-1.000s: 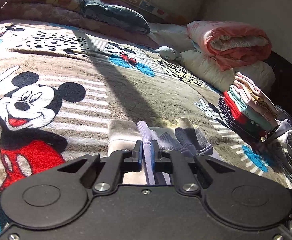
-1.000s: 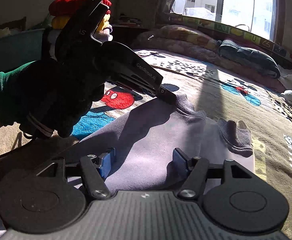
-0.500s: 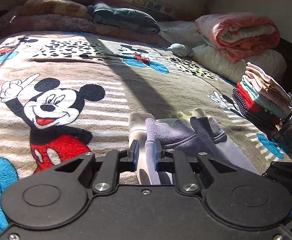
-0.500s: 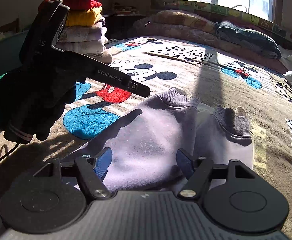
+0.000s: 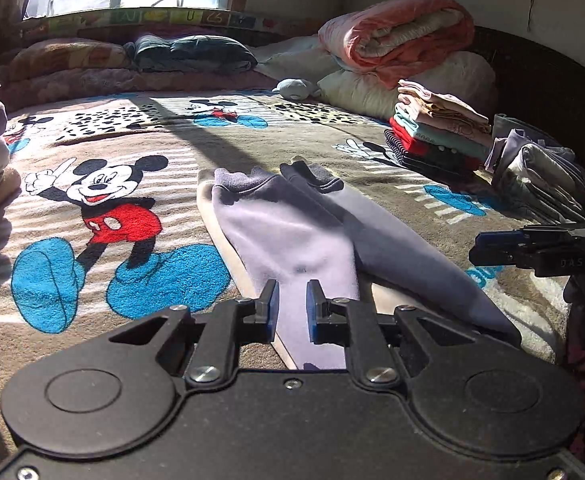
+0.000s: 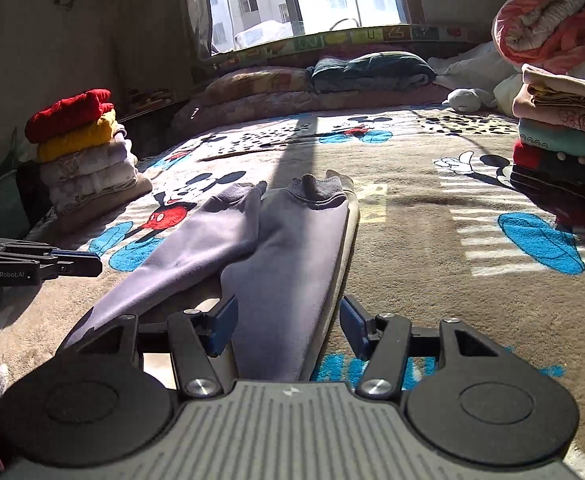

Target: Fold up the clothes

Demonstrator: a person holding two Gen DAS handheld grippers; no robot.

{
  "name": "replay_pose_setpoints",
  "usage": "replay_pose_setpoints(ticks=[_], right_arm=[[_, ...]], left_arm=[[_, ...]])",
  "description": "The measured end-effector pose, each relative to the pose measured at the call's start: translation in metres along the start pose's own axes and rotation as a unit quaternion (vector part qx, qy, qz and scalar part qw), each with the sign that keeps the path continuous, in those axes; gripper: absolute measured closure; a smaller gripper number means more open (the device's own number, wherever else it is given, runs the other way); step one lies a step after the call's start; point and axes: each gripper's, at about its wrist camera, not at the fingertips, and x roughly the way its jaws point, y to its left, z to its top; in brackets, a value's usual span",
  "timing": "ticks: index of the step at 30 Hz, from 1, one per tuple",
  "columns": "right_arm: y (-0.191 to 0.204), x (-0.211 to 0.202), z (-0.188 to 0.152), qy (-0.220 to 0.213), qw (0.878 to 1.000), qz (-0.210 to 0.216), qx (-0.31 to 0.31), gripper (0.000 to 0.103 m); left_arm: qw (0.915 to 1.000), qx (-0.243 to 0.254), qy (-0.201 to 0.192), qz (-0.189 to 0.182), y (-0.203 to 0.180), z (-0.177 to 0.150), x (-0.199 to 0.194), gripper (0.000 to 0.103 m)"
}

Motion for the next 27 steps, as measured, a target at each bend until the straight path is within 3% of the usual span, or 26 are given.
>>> replay_pose_setpoints(ticks=[4, 6, 10, 15, 18, 19, 21, 23, 27], right_arm=[[0.0, -0.015, -0.025, -0.008, 1.0, 0.0, 0.005, 0.047], [0.006, -0.014, -0.032, -0.005, 1.0, 0.011, -0.012, 0.059], [0.012, 0.003, -0.051, 0.032, 0.999, 0.015, -0.026, 0.06], [0.014, -0.024, -0.049, 0.01, 0.999, 0.022, -0.038, 0.06], [0.01, -0.04, -0.05, 0.003, 0.997, 0.015, -0.074, 0.058], [0.011, -0.044, -0.052, 0.004, 0.995, 0.01, -0.097, 0.057], [0.015, -0.052, -0.057, 0.007, 0.99, 0.0, -0.144, 0.055], [0.02, -0.055, -0.064, 0.011, 0.982, -0.011, -0.189, 0.054], [0.03, -0.048, -0.073, 0.012, 0.968, -0.032, -0.249, 0.054]], left_arm=[[0.9999, -0.012, -0.005, 0.007, -0.02, -0.019, -0.016, 0.092], [0.9995, -0.016, 0.019, 0.021, -0.025, -0.029, -0.003, 0.092], [0.9986, -0.014, 0.045, 0.024, -0.031, -0.042, 0.026, 0.092], [0.9995, -0.031, 0.001, 0.006, -0.034, -0.044, -0.008, 0.092], [0.9997, -0.016, -0.004, 0.019, -0.034, -0.055, -0.027, 0.091], [0.9996, -0.009, -0.004, 0.026, -0.035, -0.059, -0.034, 0.089], [0.9991, 0.011, -0.002, 0.041, -0.036, -0.067, -0.045, 0.07], [0.9976, 0.037, 0.001, 0.059, -0.038, -0.076, -0.054, 0.061], [0.9908, 0.106, 0.015, 0.083, -0.049, -0.091, -0.058, 0.058]])
